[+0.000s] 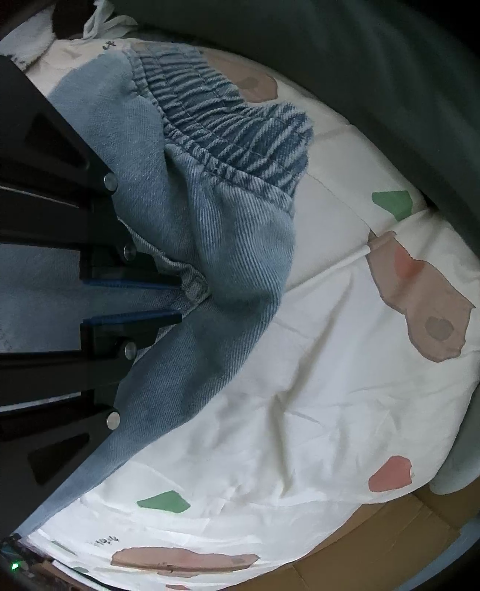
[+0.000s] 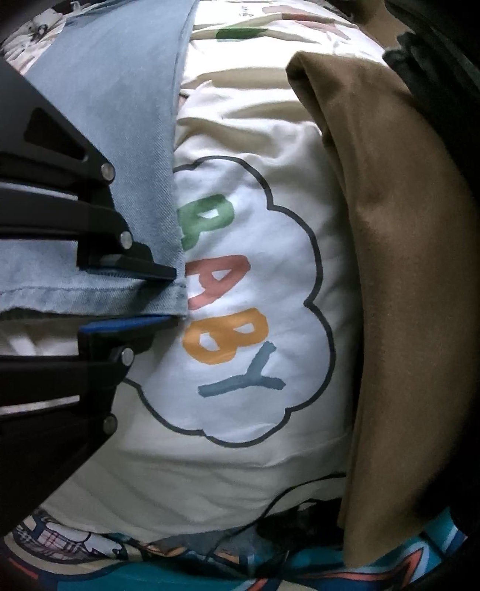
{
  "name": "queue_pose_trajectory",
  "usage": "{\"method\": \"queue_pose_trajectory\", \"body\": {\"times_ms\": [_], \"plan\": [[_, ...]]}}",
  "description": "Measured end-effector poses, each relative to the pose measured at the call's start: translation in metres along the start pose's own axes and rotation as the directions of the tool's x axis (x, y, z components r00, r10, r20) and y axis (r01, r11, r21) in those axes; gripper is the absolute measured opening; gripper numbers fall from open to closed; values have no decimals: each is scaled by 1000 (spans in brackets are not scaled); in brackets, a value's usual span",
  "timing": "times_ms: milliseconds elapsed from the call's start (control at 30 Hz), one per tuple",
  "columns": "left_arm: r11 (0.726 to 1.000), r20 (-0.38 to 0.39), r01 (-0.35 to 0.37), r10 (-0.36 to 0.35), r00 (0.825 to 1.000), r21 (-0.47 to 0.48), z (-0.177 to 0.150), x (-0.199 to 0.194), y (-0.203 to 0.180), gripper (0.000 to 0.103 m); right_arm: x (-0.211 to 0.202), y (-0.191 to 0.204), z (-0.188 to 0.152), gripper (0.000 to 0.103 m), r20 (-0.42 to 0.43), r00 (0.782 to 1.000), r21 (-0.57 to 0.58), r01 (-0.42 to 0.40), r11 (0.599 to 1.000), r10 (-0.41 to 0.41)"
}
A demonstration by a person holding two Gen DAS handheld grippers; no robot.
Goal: Fold clothes
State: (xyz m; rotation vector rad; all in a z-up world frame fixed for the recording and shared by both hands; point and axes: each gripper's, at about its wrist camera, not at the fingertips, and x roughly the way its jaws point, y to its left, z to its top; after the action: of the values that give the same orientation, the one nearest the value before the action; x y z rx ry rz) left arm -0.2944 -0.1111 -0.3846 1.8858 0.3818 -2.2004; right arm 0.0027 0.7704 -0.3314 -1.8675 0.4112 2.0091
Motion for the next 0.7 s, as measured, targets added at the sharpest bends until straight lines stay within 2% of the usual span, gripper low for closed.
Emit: {"method": "queue_pose_trajectory", "body": {"times_ms": [67,167,300,400,533,667,700], "plan": [[1000,3,7,-7,1000,17,-8,-10,-5,14,-11,5,-6,20,17,1000,-18,5,1000,-4],[998,22,15,-17,1000,65,-23,-28,-18,14,-33,9,-53,29,39,999,-25,-34,999,35],[992,51,52,-58,997,119,-52,-45,-40,14,-48,21,-71,30,73,993,-35,-90,995,93],[978,54,91,-103,993,190,-66,-53,-83,14,-53,44,-80,30,94,987,-84,-122,989,129],[956,82,117,-144,986,270,-89,-62,-124,14,-55,71,-86,30,98,981,-170,-148,974,166],[933,60,177,-206,977,312,-112,-65,-156,14,-31,78,-54,30,79,976,-233,-182,955,205],[924,41,196,-222,974,329,-115,-61,-165,14,-22,92,-47,30,77,974,-250,-187,950,212]]}}
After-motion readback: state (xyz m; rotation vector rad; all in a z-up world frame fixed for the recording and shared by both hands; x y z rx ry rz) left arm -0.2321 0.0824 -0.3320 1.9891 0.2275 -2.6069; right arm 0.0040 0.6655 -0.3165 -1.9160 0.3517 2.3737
